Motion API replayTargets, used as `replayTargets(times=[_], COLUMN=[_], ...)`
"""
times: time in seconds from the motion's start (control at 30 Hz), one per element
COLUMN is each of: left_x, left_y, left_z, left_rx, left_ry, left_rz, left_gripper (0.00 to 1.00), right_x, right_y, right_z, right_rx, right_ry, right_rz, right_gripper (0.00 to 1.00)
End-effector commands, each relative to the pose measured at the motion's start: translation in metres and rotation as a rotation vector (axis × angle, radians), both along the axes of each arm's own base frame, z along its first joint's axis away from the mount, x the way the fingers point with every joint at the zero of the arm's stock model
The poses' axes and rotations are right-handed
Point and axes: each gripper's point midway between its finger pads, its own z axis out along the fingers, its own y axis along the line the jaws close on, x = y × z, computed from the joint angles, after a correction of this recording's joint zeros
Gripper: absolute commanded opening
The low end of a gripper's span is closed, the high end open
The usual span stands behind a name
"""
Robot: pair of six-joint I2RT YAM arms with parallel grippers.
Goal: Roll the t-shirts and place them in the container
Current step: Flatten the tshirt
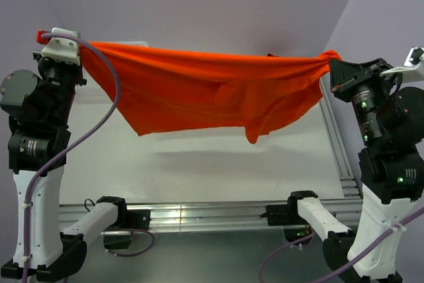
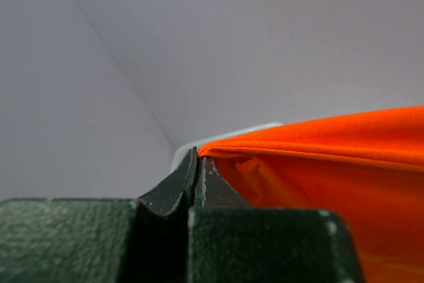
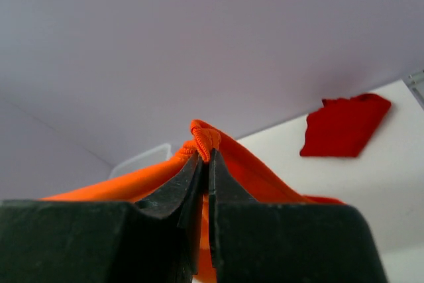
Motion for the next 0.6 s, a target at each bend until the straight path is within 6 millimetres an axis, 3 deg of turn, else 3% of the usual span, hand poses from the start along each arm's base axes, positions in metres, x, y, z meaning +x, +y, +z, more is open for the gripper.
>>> replayTargets(times=[0.0,0.2,0.3,0.33,0.37,0.4,0.43,0.5,0.57], left_x=[0.013,0.065,0.1,0.12,0.132,0.141,0.166,0.197,0.215], left_y=[0.003,-0.022,-0.028,-0.03,-0.032,-0.033,-0.035,-0.034,-0.028], left_z=[0.01,-0.03,-0.048,-0.06,-0.06,-0.052,-0.068,-0.062,-0.052], left_rx=[-0.02,0.004,0.007,0.005,0.004,-0.008,-0.013,-0.035,-0.058], left_ry=[-0.024,0.101,0.128,0.149,0.143,0.126,0.165,0.145,0.121], left_rz=[0.019,-0.086,-0.098,-0.098,-0.1,-0.1,-0.092,-0.082,-0.071], left_gripper=[0.0,0.0,0.0,0.0,0.0,0.0,0.0,0.0,0.0], right_x=[0.005,0.064,0.097,0.106,0.114,0.133,0.141,0.166,0.187], right_y=[-0.002,0.004,0.006,0.006,0.006,0.008,0.009,0.011,0.002], right_z=[0.018,-0.027,-0.045,-0.049,-0.045,-0.056,-0.056,-0.056,-0.048], right_rx=[-0.012,-0.007,-0.009,-0.01,-0.013,-0.013,-0.015,-0.015,-0.011], right_ry=[-0.048,0.078,0.124,0.136,0.124,0.157,0.159,0.171,0.156], right_rz=[-0.007,0.021,0.034,0.034,0.037,0.045,0.051,0.06,0.048], right_gripper=[0.0,0.0,0.0,0.0,0.0,0.0,0.0,0.0,0.0])
